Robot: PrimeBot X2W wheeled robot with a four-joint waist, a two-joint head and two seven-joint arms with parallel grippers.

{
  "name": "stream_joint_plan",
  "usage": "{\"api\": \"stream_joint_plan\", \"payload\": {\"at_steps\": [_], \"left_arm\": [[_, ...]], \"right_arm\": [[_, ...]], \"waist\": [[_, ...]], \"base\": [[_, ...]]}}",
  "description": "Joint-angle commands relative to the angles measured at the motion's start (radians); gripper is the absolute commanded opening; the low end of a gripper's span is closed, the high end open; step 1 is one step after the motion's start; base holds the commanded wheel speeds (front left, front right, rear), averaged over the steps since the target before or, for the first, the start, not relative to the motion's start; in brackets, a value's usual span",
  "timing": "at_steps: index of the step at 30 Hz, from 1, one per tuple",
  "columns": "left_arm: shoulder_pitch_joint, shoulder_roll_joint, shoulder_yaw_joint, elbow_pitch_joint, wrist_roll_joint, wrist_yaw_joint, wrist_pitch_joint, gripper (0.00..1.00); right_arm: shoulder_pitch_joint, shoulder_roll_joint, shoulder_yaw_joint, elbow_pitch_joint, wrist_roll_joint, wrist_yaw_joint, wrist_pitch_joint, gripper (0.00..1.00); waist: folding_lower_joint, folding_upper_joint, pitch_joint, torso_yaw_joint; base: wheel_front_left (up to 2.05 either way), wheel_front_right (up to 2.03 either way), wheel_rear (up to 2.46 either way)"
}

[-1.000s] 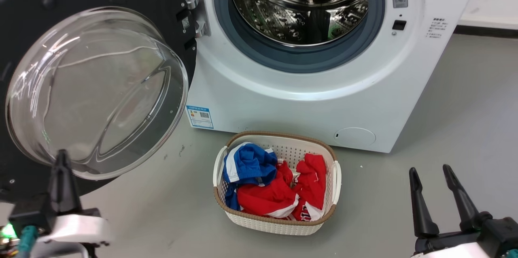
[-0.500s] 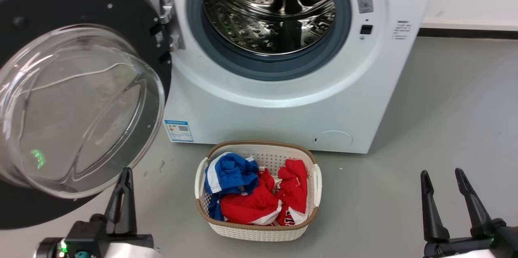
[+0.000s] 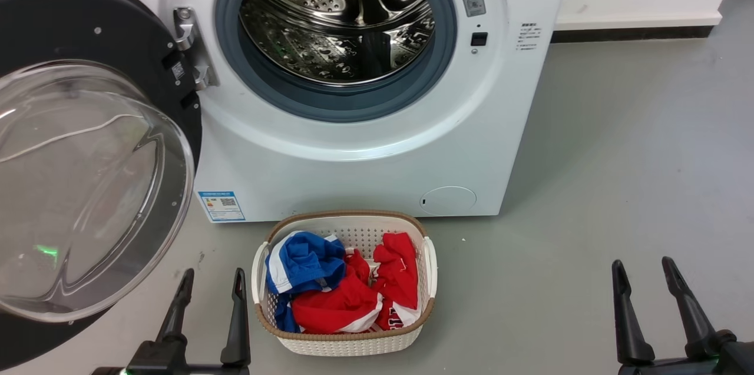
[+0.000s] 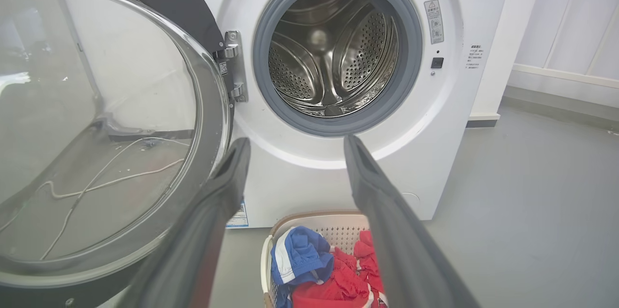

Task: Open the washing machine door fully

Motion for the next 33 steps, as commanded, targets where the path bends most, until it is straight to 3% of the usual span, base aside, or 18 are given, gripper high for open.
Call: {"api": "stream_joint_plan", "payload": {"at_steps": [1, 15, 16, 21, 33], "left_arm": [[0.012, -0.001, -0.002, 0.003, -0.005, 0.005, 0.002, 1.0], [0.009, -0.001, -0.012, 0.024, -0.019, 0.025, 0.002, 1.0], [0.009, 0.0, -0.012, 0.024, -0.018, 0.026, 0.0, 0.0], [0.011, -0.001, -0.013, 0.068, -0.035, 0.024, 0.003, 0.0], [-0.034, 0.006, -0.002, 0.101, -0.288, 0.005, 0.057, 0.0]], "right_arm": [[0.007, 0.003, 0.002, 0.0, 0.0, 0.0, -0.002, 1.0], [0.005, 0.003, 0.006, 0.012, 0.015, 0.0, -0.002, 1.0], [0.001, 0.0, 0.006, 0.012, 0.011, 0.0, 0.0, 0.0], [0.003, 0.0, 0.01, 0.054, 0.028, 0.0, 0.003, 0.0], [-0.05, -0.016, 0.018, 0.101, 0.283, 0.0, 0.048, 0.0]], "waist": [[0.0001, 0.0, 0.001, -0.004], [0.0001, 0.0, 0.004, -0.01], [0.0001, 0.0, 0.004, -0.01], [0.0001, 0.0, 0.005, -0.01], [0.0001, 0.0, 0.006, -0.005]], "base": [[0.0, 0.0, 0.0], [0.0, 0.0, 0.0], [0.0, 0.0, 0.0], [0.0, 0.0, 0.0], [0.0, 0.0, 0.0]]}}
